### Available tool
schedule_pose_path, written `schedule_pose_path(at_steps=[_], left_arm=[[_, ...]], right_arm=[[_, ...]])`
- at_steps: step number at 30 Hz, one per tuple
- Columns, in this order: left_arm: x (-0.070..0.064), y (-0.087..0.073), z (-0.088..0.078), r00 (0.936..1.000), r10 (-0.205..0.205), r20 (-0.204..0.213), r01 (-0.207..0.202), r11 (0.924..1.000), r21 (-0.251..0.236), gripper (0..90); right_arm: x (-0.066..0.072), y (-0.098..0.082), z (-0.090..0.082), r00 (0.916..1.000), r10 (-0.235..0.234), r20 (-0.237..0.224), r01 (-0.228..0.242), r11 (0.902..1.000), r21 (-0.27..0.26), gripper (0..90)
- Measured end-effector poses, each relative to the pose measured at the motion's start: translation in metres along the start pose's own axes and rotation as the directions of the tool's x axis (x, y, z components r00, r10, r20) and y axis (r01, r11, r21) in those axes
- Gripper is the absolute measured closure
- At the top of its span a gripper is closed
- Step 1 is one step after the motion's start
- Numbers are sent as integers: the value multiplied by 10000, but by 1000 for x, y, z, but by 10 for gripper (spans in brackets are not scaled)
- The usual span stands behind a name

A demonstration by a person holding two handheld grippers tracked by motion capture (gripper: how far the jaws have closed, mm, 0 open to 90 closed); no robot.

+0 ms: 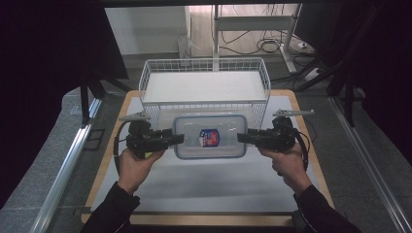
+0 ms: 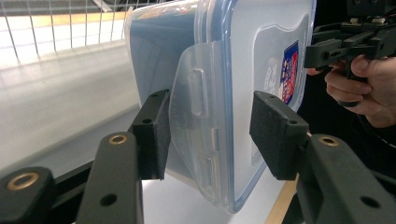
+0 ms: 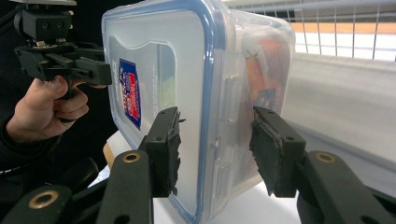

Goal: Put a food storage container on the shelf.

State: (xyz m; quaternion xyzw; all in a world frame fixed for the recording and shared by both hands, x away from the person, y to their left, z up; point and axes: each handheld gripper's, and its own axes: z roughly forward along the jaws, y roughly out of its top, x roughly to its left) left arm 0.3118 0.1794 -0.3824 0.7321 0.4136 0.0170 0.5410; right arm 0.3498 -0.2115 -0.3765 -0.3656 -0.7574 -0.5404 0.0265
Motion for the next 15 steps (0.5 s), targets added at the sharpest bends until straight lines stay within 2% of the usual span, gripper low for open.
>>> schedule_pose_path(at_steps=[9,15], left_arm=[[5,20,-4,10000,2,-4,-2,9999,-167,493],[10,41,-6,10000,42,10,-41,9995,-299,493]], right_arm=[[1,25,2,10000,-80,27,80,9998,-191,536],[0,45,3,9999,-94,82,97,9995,-287,534]])
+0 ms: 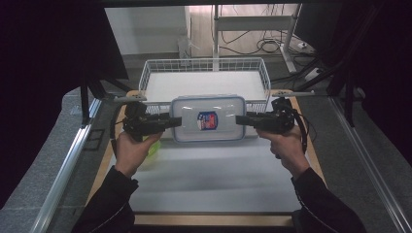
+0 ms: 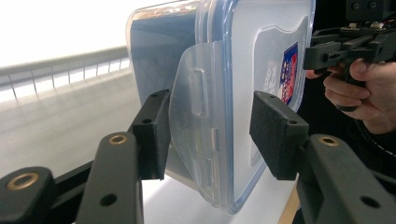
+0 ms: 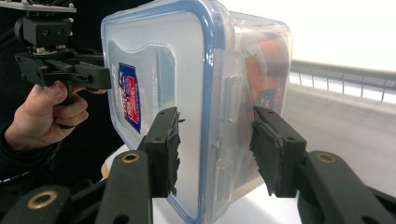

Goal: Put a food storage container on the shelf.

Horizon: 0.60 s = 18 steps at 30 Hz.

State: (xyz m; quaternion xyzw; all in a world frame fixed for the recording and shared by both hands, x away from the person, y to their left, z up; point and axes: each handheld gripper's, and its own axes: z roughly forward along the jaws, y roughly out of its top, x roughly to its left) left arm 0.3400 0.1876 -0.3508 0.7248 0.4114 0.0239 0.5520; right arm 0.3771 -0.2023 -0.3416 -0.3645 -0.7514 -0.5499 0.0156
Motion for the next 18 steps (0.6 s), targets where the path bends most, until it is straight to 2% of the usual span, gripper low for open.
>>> schedule_pose_path(at_steps=[8,11,14,18], left_arm=[[7,23,1,9999,101,111,-100,9999,-94,493],[9,38,1,9998,153,124,-151,9998,-141,493],[11,44,1,9997,210,125,-208,9997,-160,493],[15,57,4,9997,170,169,-168,9998,-146,493]], right_arm=[[-2,23,0,9998,-82,154,84,9999,-139,533],[-3,37,0,9997,-141,188,146,9996,-247,531],[-4,47,0,9996,-168,228,174,9995,-265,530],[-7,55,1,9995,-179,262,187,9992,-342,530]])
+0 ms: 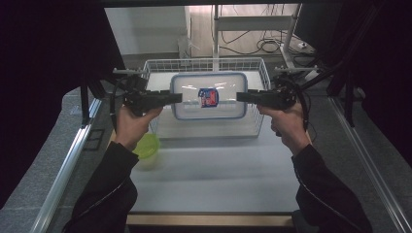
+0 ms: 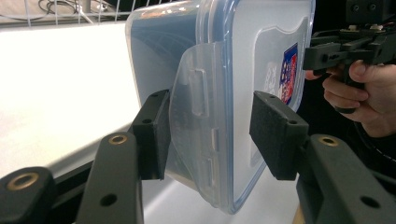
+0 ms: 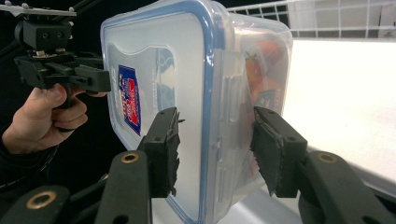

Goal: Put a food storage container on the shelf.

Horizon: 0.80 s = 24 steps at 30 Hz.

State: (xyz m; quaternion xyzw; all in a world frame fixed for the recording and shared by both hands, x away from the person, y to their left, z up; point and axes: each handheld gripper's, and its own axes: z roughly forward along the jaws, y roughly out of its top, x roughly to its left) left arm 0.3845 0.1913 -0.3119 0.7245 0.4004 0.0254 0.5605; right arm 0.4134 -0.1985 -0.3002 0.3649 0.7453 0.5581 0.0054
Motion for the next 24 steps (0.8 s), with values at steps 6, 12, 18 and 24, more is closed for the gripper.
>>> schedule_pose_path(at_steps=[6,12,18,24], left_arm=[[12,16,7,10000,-96,27,96,9999,73,493],[24,30,12,9998,-190,9,190,9998,40,491],[34,36,19,9994,-350,-26,350,9994,-4,489],[44,38,26,9986,-517,-59,517,9986,-58,488]], right_arm=[[-11,12,6,9998,218,38,-217,9997,-75,529],[-22,24,15,9992,407,35,-406,9991,-156,529],[-32,32,22,9983,571,107,-569,9982,-167,527],[-40,36,28,9972,731,160,-729,9972,-173,526]])
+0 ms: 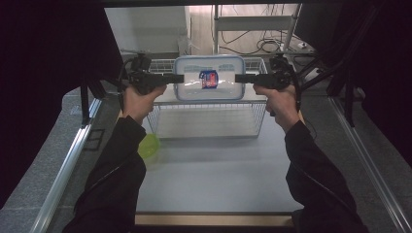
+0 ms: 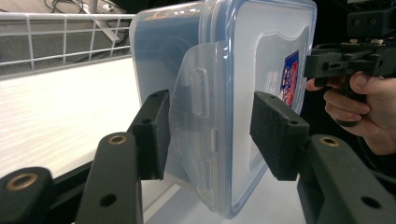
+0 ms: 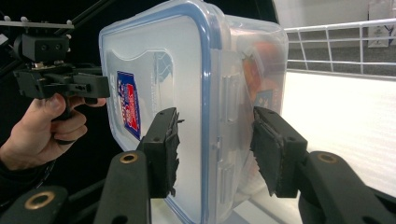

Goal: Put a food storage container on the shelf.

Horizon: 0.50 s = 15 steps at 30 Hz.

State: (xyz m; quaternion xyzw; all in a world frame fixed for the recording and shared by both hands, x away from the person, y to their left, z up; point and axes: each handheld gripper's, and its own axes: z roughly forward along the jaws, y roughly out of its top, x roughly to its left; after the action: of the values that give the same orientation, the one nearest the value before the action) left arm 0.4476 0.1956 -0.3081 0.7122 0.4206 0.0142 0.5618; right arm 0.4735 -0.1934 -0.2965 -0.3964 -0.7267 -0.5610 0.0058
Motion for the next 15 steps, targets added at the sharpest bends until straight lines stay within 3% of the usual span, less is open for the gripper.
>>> schedule_pose_path(at_steps=[6,10,15], left_arm=[[6,-2,6,9996,-267,-2,267,9996,-9,486],[5,0,8,9998,-206,-86,206,9998,43,485],[2,-1,11,9993,176,-340,-177,9998,-3,467]], right_arm=[[-8,0,6,9994,334,38,-334,9994,31,525],[-13,0,6,9990,440,-30,-440,9990,-60,521],[-17,-2,7,9983,582,-66,-584,9976,-374,510]])
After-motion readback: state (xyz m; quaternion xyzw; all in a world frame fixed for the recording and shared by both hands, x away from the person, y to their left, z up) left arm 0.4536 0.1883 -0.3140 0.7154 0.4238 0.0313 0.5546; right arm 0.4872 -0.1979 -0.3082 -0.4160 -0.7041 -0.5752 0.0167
